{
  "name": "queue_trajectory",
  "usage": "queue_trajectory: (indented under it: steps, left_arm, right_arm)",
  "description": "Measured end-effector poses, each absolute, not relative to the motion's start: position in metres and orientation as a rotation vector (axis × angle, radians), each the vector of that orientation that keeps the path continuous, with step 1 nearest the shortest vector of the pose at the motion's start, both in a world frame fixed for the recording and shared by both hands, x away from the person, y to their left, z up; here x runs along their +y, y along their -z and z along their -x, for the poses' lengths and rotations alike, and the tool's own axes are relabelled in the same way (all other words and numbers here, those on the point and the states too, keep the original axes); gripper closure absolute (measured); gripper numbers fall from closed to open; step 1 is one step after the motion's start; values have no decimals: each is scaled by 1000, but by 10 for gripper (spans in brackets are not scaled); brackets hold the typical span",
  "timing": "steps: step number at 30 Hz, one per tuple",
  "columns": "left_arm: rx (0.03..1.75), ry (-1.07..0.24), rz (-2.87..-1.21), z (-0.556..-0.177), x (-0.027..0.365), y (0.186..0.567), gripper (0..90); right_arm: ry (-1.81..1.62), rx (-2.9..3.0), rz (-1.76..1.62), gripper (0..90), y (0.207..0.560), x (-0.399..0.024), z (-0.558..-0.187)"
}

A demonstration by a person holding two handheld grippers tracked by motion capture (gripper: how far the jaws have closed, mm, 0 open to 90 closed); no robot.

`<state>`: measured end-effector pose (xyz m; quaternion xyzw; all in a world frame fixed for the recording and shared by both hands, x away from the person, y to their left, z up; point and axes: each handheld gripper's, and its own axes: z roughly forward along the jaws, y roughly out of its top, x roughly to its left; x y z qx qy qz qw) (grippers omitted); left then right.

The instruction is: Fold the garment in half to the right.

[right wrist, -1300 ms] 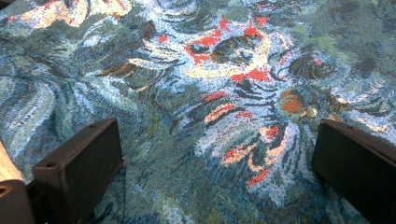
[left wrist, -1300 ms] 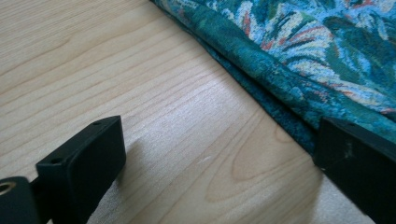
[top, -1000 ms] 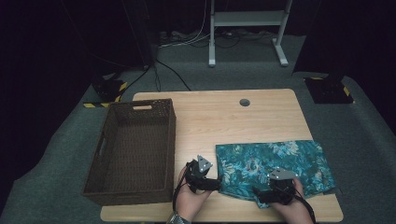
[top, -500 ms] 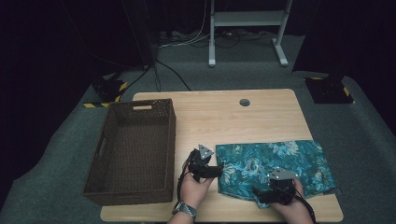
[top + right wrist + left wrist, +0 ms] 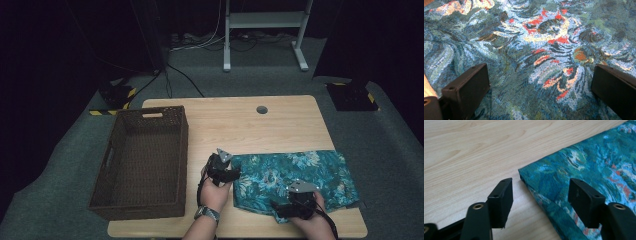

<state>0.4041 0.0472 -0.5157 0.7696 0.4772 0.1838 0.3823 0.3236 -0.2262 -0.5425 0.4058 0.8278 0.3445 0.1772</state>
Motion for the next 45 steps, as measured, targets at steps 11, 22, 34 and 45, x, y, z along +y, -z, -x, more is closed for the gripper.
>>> queue_trajectory:
  steps: [11, 22, 34, 45]
  left_arm:
    - [1220, -455, -1966, -426, 45, 522, 463]
    - [1256, -448, -1955, -434, 43, 532, 461]
    - [1271, -474, -1917, -434, 39, 539, 526]
    - [1291, -532, -1919, -427, 34, 540, 712]
  right_arm:
    - [-976, 2344, -1146, 17, 543, -226, -324]
    - [-976, 2344, -1145, 17, 543, -226, -324]
    - [-976, 2344, -1145, 18, 543, -226, -324]
    - [-976, 2342, -1148, 20, 542, -226, -323]
